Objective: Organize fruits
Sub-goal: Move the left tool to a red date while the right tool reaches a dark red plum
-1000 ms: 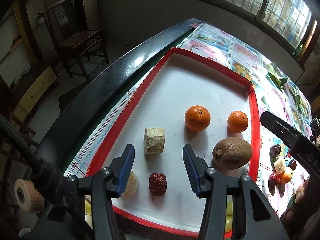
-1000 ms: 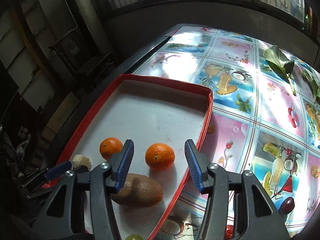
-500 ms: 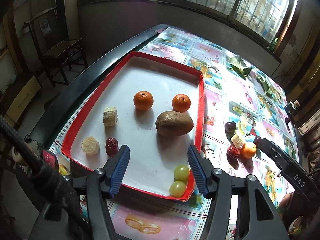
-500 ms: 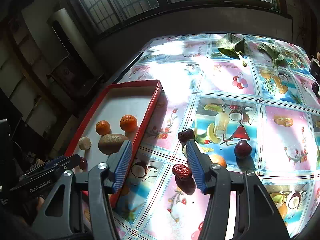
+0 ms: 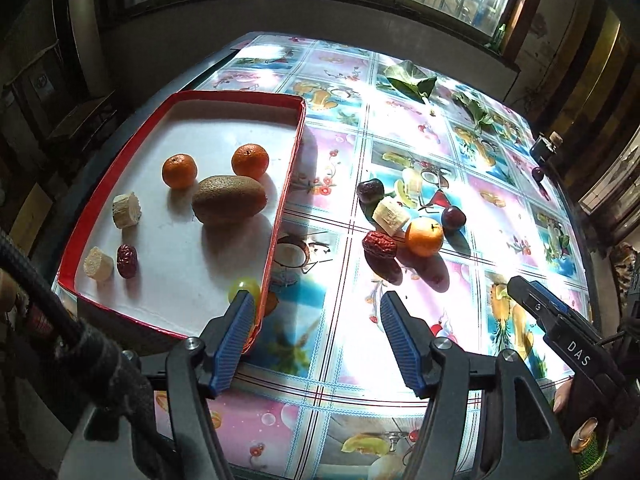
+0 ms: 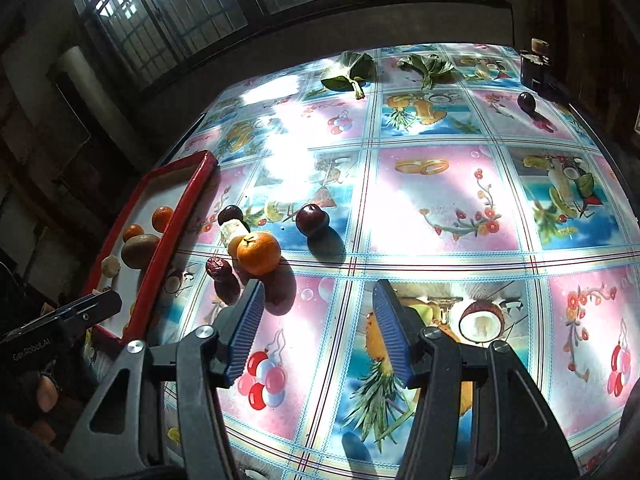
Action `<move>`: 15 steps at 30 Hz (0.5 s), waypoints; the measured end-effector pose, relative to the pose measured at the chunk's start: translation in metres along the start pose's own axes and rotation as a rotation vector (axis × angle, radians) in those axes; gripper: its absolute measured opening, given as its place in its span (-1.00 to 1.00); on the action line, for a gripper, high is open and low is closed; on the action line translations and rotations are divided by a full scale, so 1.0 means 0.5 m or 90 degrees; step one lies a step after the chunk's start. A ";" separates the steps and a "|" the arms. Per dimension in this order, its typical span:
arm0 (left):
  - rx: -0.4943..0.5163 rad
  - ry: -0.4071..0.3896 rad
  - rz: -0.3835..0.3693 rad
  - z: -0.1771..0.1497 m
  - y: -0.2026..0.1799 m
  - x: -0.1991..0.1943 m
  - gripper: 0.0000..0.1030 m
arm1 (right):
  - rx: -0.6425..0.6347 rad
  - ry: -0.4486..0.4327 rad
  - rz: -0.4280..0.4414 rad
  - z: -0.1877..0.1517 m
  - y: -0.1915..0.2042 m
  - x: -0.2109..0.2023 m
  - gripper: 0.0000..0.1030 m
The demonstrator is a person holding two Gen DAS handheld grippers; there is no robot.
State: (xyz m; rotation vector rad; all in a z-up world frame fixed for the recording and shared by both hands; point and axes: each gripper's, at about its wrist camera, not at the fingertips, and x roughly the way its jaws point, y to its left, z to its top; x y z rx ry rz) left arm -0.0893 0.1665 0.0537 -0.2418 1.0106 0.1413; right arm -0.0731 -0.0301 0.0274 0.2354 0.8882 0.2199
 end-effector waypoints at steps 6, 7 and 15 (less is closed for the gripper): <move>0.014 0.007 0.002 -0.019 -0.023 -0.004 0.27 | 0.024 -0.013 -0.012 -0.018 -0.046 -0.018 0.12; 0.016 0.009 0.001 -0.022 -0.024 -0.003 0.27 | 0.027 -0.017 -0.016 -0.020 -0.050 -0.022 0.12; 0.020 0.017 -0.002 -0.032 -0.029 -0.001 0.27 | 0.054 -0.033 -0.024 -0.029 -0.088 -0.039 0.12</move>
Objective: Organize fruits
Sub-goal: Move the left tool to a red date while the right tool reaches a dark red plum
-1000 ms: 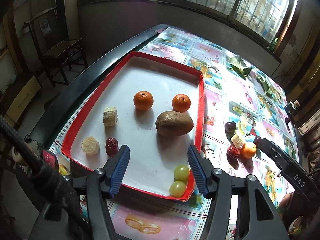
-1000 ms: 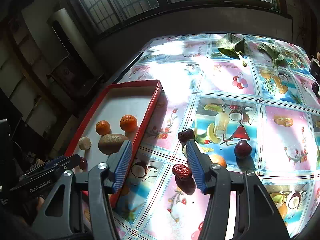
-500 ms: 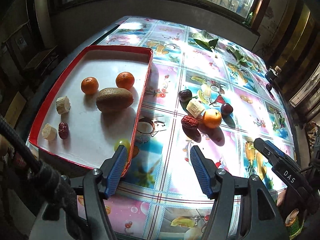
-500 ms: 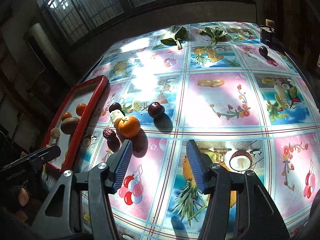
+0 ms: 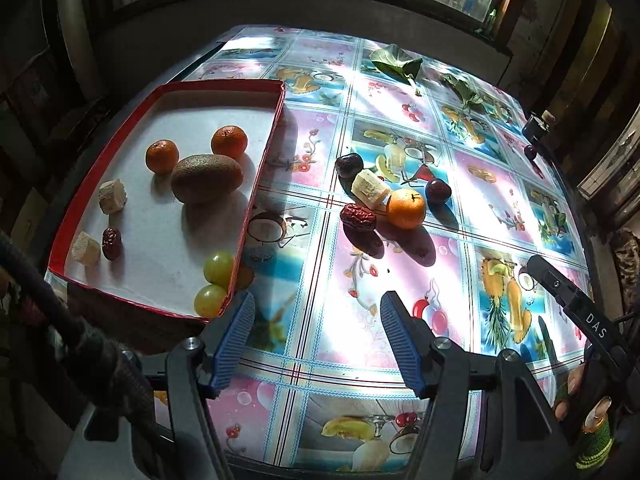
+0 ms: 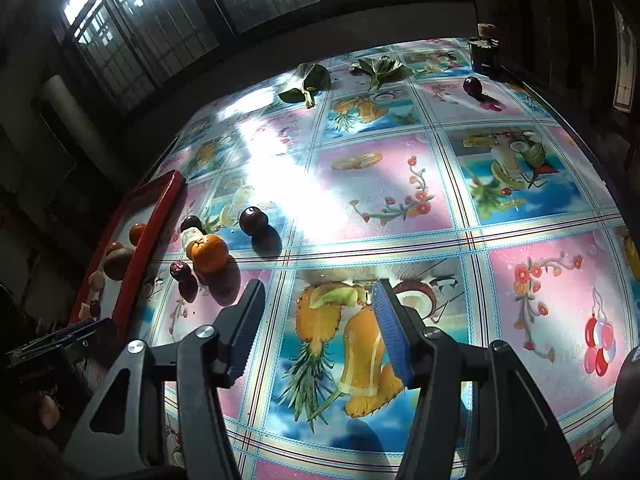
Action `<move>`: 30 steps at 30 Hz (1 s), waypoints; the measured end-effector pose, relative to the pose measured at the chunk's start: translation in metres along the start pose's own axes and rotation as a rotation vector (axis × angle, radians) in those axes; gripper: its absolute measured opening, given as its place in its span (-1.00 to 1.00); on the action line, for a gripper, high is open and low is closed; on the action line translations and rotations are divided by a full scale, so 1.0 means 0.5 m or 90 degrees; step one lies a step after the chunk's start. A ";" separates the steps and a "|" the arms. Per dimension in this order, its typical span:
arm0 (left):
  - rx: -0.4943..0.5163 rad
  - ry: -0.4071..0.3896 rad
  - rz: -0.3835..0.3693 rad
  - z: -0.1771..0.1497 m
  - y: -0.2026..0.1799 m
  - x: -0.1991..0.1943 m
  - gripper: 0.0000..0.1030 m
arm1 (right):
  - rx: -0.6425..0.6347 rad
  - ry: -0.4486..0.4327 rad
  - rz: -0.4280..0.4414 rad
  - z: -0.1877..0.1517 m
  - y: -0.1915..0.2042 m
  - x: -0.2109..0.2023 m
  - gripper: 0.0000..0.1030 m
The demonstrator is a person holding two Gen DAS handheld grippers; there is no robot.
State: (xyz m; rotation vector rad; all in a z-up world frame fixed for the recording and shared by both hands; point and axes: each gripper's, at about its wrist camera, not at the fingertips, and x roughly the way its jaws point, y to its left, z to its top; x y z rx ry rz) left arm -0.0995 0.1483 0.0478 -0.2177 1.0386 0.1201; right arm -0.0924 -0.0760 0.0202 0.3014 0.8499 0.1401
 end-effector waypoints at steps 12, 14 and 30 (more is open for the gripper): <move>0.010 0.009 -0.004 0.009 -0.004 0.017 0.27 | 0.035 -0.031 -0.031 0.072 -0.062 0.000 0.11; 0.015 0.006 -0.002 0.015 -0.003 0.018 0.27 | 0.047 -0.049 -0.041 0.116 -0.086 0.003 0.09; 0.038 0.017 -0.032 0.079 -0.034 0.104 0.27 | 0.128 -0.030 -0.183 0.423 -0.305 0.169 -0.01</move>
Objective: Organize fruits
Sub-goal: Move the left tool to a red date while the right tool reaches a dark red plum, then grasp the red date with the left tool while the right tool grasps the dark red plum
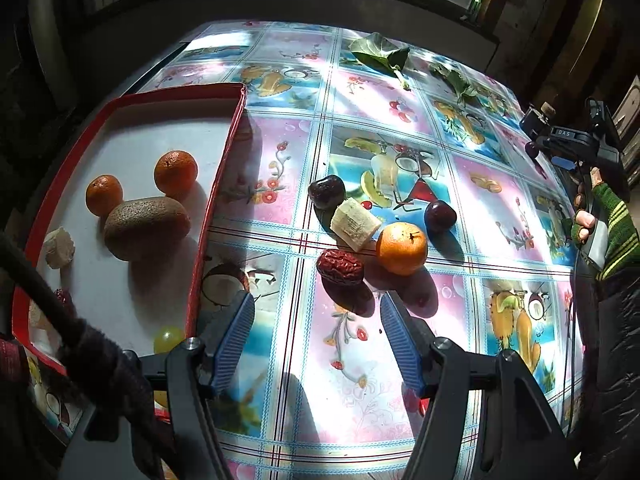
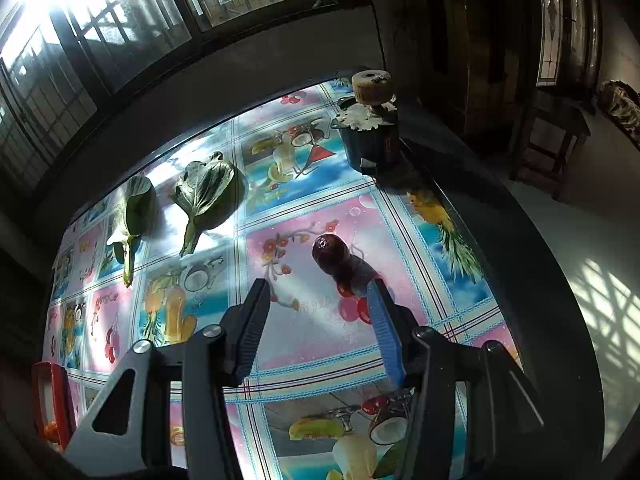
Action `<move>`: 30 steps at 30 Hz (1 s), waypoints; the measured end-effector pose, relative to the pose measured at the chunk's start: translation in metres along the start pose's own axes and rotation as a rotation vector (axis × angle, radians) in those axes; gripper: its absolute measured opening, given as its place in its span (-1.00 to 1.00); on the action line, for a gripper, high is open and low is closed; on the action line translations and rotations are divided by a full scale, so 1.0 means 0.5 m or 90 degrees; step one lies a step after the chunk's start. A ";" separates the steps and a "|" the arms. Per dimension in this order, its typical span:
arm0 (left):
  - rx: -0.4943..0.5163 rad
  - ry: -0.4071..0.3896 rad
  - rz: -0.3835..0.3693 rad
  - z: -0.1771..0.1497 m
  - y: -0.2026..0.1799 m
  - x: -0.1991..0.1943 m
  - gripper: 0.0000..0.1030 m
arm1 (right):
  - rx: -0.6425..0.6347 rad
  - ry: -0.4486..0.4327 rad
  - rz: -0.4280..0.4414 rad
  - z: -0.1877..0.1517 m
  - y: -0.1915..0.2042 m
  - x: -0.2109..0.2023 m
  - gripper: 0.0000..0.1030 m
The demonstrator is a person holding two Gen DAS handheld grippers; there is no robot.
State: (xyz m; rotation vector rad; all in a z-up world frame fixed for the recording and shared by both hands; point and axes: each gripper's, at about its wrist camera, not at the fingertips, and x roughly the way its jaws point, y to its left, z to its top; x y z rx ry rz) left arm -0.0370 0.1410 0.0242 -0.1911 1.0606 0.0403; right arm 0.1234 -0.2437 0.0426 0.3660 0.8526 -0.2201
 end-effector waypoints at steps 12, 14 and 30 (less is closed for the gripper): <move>0.014 0.013 0.007 0.029 -0.019 0.074 0.10 | -0.063 0.006 -0.145 0.022 0.018 0.116 -0.01; 0.024 0.004 0.027 0.030 -0.022 0.075 -0.26 | -0.061 0.005 -0.145 0.025 0.017 0.124 -0.01; -0.024 -0.026 -0.044 -0.012 0.035 -0.011 -0.40 | 0.017 0.000 0.046 -0.080 0.020 -0.007 -0.43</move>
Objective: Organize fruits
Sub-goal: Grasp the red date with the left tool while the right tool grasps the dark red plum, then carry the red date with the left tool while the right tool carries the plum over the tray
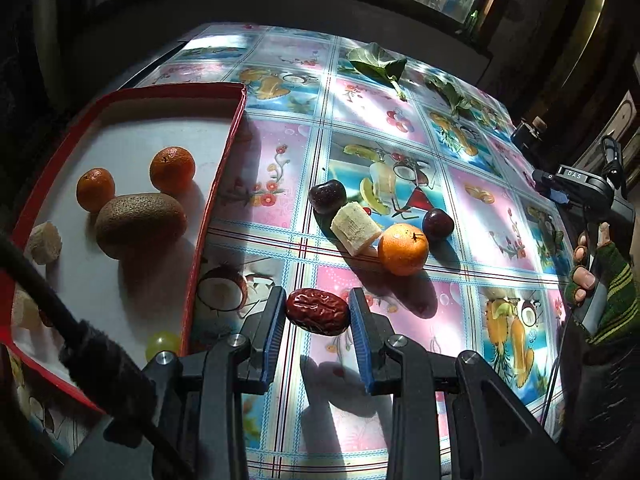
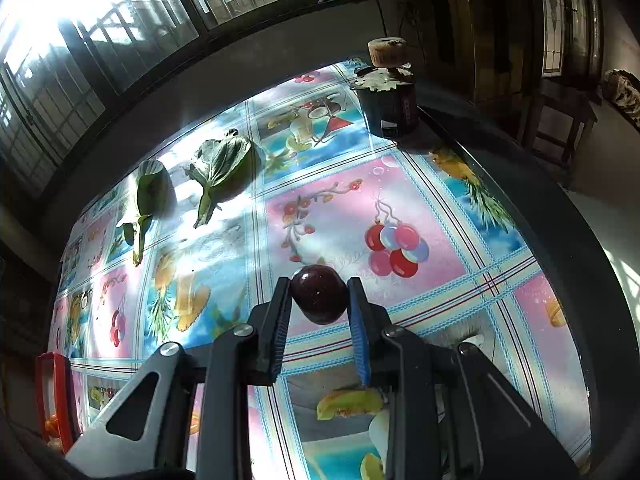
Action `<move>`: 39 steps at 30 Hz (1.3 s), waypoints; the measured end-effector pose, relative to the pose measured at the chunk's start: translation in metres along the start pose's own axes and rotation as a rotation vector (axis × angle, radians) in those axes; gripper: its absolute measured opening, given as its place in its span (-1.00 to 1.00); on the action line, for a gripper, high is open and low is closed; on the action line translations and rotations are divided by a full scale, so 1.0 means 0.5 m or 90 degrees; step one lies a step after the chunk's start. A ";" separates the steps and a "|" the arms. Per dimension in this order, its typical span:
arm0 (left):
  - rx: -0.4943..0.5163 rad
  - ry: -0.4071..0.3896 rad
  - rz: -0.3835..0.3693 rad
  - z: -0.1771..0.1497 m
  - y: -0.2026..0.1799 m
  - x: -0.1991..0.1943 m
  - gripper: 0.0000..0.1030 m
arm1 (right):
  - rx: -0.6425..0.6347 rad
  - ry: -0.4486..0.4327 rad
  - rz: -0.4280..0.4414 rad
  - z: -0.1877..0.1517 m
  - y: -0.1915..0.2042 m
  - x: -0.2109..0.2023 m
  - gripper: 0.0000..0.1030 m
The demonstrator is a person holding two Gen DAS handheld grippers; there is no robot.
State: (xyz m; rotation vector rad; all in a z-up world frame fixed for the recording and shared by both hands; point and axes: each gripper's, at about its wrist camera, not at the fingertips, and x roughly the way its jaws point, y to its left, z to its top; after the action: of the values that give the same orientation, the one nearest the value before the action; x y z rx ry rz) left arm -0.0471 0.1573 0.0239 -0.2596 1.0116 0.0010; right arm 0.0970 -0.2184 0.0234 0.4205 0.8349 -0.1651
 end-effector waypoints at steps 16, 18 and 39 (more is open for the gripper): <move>-0.020 -0.067 0.028 -0.039 0.035 -0.112 -0.40 | -0.113 0.043 0.273 -0.290 0.195 -0.234 -0.43; -0.023 -0.071 0.051 -0.042 0.043 -0.120 -0.40 | -0.136 0.056 0.293 -0.323 0.226 -0.246 -0.42; -0.029 -0.087 0.181 -0.078 0.073 -0.153 -0.40 | -0.221 0.124 0.331 -0.457 0.328 -0.269 -0.42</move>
State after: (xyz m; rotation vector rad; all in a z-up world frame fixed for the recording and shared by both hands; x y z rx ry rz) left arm -0.1251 0.1935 0.0604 -0.1529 0.9058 0.2970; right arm -0.0985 0.0242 0.0367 0.3155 0.8974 0.5035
